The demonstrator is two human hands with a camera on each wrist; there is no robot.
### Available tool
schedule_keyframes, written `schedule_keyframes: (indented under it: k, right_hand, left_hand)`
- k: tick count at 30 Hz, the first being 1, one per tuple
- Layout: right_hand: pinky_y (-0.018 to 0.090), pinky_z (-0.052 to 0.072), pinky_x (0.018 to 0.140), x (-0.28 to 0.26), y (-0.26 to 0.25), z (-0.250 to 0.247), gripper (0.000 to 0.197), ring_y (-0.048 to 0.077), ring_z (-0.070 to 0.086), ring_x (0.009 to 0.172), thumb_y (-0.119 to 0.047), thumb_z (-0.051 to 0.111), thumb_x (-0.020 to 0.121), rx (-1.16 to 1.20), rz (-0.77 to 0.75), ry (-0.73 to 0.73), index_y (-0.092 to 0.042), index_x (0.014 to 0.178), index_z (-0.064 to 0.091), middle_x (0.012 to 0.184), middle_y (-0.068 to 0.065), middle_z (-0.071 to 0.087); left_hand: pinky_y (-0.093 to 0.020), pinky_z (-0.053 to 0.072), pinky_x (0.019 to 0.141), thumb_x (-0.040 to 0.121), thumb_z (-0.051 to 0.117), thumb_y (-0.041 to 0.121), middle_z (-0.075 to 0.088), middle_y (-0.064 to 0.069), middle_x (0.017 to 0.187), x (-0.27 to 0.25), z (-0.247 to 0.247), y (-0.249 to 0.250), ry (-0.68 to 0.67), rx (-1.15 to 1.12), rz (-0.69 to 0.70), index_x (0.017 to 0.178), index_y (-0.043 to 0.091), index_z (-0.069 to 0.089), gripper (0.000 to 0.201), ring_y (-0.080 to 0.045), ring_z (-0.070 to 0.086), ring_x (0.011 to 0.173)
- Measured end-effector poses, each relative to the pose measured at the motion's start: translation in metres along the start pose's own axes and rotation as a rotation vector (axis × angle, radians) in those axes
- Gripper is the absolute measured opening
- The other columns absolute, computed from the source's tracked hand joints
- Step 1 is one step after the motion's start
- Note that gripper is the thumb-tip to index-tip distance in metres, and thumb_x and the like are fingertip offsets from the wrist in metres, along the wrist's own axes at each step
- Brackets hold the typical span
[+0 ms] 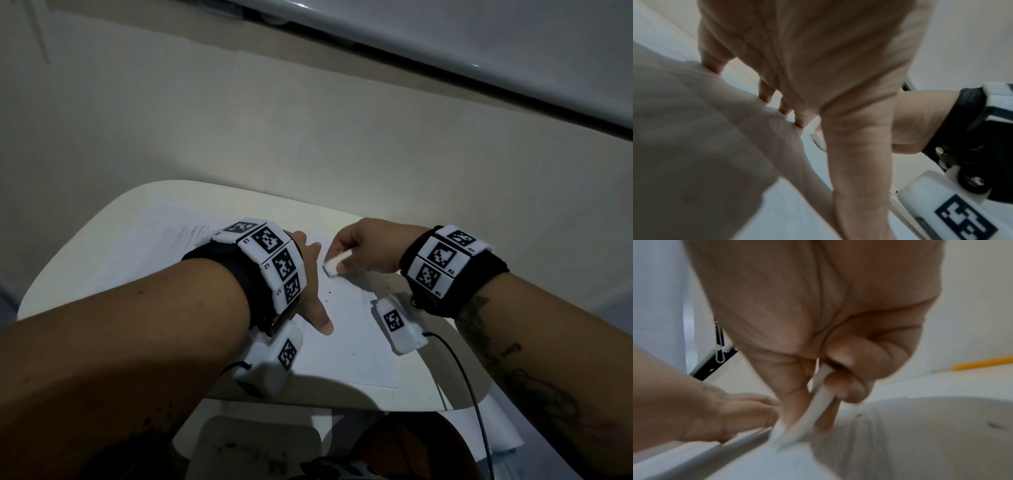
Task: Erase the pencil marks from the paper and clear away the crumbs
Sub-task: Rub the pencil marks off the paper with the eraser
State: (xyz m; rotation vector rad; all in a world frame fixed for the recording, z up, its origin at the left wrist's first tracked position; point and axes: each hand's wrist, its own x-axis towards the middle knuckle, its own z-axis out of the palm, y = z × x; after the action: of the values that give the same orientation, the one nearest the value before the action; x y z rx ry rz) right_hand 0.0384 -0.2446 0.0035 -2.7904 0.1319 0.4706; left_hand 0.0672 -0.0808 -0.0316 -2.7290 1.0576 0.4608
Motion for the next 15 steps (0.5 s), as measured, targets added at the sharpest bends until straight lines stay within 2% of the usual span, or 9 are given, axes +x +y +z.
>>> schedule_keyframes:
  k: [1, 3, 5, 8, 10, 12, 13, 15]
  right_hand:
    - [0.024, 0.048, 0.075, 0.002, 0.000, 0.001, 0.016, 0.004, 0.060, 0.086, -0.047, 0.077, 0.079, 0.024, 0.013, 0.049, -0.037, 0.090, 0.072, 0.091, -0.018, 0.067]
    - [0.024, 0.047, 0.072, 0.001, 0.001, 0.001, 0.018, 0.003, 0.060, 0.083, -0.049, 0.077, 0.078, 0.047, 0.024, 0.073, -0.037, 0.091, 0.071, 0.094, -0.017, 0.068]
    - [0.024, 0.047, 0.071, -0.004, 0.003, 0.000, 0.017, -0.001, 0.058, 0.071, -0.050, 0.077, 0.077, 0.036, 0.002, -0.004, -0.040, 0.089, 0.071, 0.091, -0.019, 0.069]
    - [0.021, 0.046, 0.068, -0.011, 0.005, 0.000, 0.013, -0.003, 0.053, 0.060, -0.040, 0.078, 0.080, -0.024, -0.033, -0.136, -0.040, 0.092, 0.073, 0.087, -0.022, 0.069]
    - [0.022, 0.047, 0.072, -0.008, 0.005, 0.001, 0.011, -0.004, 0.056, 0.069, -0.040, 0.077, 0.080, -0.023, -0.024, -0.078, -0.041, 0.090, 0.073, 0.084, -0.024, 0.067]
    - [0.026, 0.051, 0.080, -0.002, 0.005, 0.002, 0.012, 0.001, 0.061, 0.084, -0.046, 0.077, 0.079, 0.034, 0.004, 0.032, -0.041, 0.088, 0.072, 0.088, -0.022, 0.067]
    - [0.027, 0.051, 0.080, -0.001, 0.005, 0.003, 0.014, 0.003, 0.061, 0.086, -0.047, 0.076, 0.079, 0.053, 0.014, 0.063, -0.040, 0.089, 0.071, 0.089, -0.020, 0.066]
    - [0.025, 0.048, 0.074, -0.002, 0.006, 0.001, 0.015, 0.000, 0.059, 0.078, -0.048, 0.076, 0.079, 0.044, 0.011, 0.051, -0.039, 0.090, 0.071, 0.087, -0.020, 0.066]
  left_hand:
    - [-0.053, 0.041, 0.101, 0.020, 0.043, 0.101, 0.042, -0.005, 0.138, 0.000, -0.001, 0.000, -0.002, 0.003, -0.001, 0.152, 0.024, 0.018, 0.155, -0.029, 0.045, 0.127]
    - [-0.053, 0.041, 0.100, 0.022, 0.045, 0.101, 0.041, -0.005, 0.138, 0.001, -0.001, -0.001, -0.010, 0.001, 0.001, 0.152, 0.024, 0.018, 0.154, -0.029, 0.045, 0.127]
    - [-0.051, 0.041, 0.099, 0.029, 0.051, 0.100, 0.041, -0.006, 0.138, 0.001, -0.001, 0.000, -0.007, 0.002, 0.002, 0.152, 0.022, 0.018, 0.149, -0.029, 0.044, 0.127]
    - [-0.051, 0.039, 0.101, 0.032, 0.054, 0.099, 0.039, -0.007, 0.141, 0.002, 0.000, 0.000, -0.009, -0.005, -0.002, 0.151, 0.020, 0.019, 0.147, -0.029, 0.043, 0.129]
    - [-0.051, 0.041, 0.101, 0.024, 0.049, 0.101, 0.040, -0.005, 0.140, 0.001, 0.000, 0.000, -0.017, -0.003, -0.008, 0.151, 0.022, 0.020, 0.152, -0.029, 0.044, 0.128]
    - [-0.052, 0.041, 0.100, 0.023, 0.048, 0.101, 0.041, -0.005, 0.139, 0.001, -0.001, 0.000, -0.025, 0.001, -0.009, 0.151, 0.023, 0.019, 0.152, -0.029, 0.045, 0.128]
    - [-0.052, 0.041, 0.101, 0.027, 0.051, 0.100, 0.041, -0.005, 0.139, 0.000, -0.002, 0.000, -0.028, 0.001, -0.010, 0.151, 0.023, 0.019, 0.149, -0.029, 0.044, 0.128]
    - [-0.051, 0.040, 0.101, 0.032, 0.054, 0.099, 0.040, -0.005, 0.139, 0.000, -0.003, 0.001, -0.031, -0.004, -0.012, 0.152, 0.023, 0.017, 0.147, -0.029, 0.043, 0.129]
